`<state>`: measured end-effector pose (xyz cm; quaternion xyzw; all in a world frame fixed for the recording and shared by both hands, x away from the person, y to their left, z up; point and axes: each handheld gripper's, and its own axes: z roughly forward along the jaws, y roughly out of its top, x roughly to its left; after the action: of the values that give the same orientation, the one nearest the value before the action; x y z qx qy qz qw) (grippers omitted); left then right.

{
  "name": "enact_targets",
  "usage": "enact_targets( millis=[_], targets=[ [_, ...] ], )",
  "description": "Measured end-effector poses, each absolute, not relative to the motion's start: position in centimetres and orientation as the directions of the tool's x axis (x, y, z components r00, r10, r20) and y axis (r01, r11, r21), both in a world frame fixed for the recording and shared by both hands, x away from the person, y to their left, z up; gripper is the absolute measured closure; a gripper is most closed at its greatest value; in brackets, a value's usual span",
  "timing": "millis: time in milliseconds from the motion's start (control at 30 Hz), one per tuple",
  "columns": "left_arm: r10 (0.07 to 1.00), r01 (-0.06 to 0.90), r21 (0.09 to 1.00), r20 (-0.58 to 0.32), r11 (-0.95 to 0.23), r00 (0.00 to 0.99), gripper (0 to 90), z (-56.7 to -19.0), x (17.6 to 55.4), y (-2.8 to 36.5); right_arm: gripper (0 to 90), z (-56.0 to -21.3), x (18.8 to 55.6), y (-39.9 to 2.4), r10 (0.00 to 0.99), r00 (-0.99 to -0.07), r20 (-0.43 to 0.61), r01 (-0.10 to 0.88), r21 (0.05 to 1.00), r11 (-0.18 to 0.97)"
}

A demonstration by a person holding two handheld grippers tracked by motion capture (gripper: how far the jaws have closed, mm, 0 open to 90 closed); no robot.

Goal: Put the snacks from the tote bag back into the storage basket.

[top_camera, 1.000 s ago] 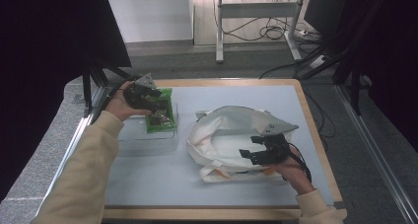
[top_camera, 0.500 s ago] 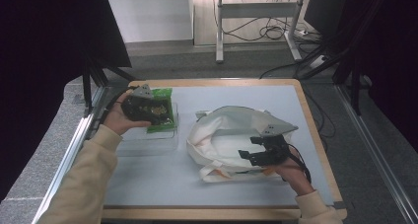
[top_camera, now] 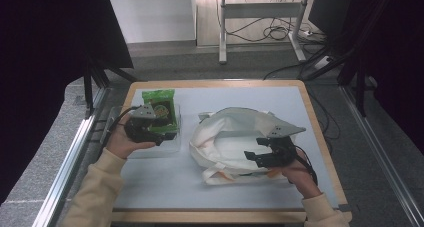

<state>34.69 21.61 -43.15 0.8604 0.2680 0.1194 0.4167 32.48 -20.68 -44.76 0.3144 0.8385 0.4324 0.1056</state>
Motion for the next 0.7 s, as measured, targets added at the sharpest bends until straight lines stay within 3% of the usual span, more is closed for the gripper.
enact_targets(
  millis=[700],
  targets=[
    [0.584,0.409,0.796,-0.088,-0.446,0.807,35.7,-45.7,30.5,20.4,29.5,-44.7,32.9,-21.1,0.631,-0.768,0.109,0.450,0.794,0.409]
  ],
)
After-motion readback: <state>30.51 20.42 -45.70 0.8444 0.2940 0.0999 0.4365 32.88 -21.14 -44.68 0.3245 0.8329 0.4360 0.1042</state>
